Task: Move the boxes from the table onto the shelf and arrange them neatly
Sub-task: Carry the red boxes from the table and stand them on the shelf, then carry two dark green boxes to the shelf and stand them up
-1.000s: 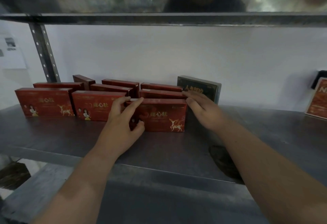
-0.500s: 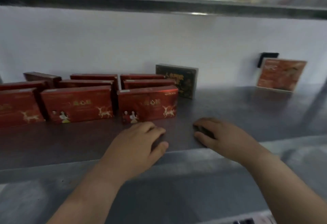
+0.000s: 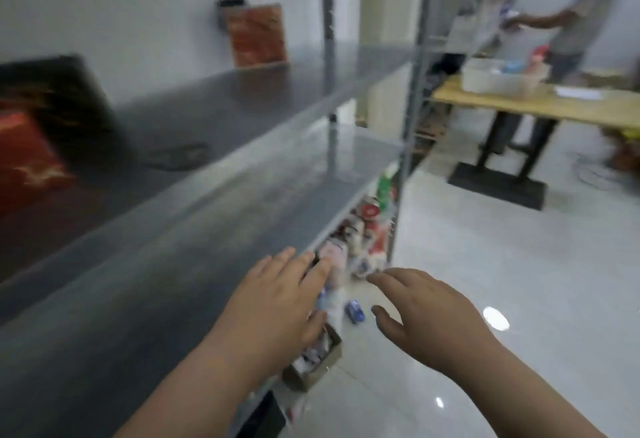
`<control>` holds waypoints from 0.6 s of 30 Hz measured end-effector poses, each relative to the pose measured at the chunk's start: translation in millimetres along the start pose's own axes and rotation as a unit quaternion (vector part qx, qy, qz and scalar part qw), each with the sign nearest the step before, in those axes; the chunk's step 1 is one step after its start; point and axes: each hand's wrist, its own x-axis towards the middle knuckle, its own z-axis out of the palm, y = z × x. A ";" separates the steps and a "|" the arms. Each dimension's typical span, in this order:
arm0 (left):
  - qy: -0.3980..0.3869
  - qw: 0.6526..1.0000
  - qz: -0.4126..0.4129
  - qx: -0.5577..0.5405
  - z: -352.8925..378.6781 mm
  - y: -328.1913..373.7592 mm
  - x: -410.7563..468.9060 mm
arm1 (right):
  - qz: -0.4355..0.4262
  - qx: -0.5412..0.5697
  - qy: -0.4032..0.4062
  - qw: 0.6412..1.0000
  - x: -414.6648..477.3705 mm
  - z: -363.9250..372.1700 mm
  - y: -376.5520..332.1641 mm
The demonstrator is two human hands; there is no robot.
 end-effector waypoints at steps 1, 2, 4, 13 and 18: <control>-0.010 1.000 0.024 -0.013 9.9 21.4 11.0 | 0.034 0.005 -0.015 0.999 -22.1 5.0 18.0; -0.023 0.998 0.046 -0.030 22.1 41.9 22.5 | 0.063 0.012 -0.031 0.997 -44.2 9.1 35.7; -0.054 0.993 0.094 -0.047 42.9 87.3 44.0 | 0.123 0.025 -0.056 0.991 -88.0 12.1 69.4; -0.126 0.944 0.300 -0.049 108.1 298.2 92.4 | 0.336 0.051 -0.094 0.936 -268.5 30.0 178.7; -0.178 0.900 0.394 -0.049 133.9 377.2 99.4 | 0.457 0.070 -0.084 0.882 -345.6 40.5 197.3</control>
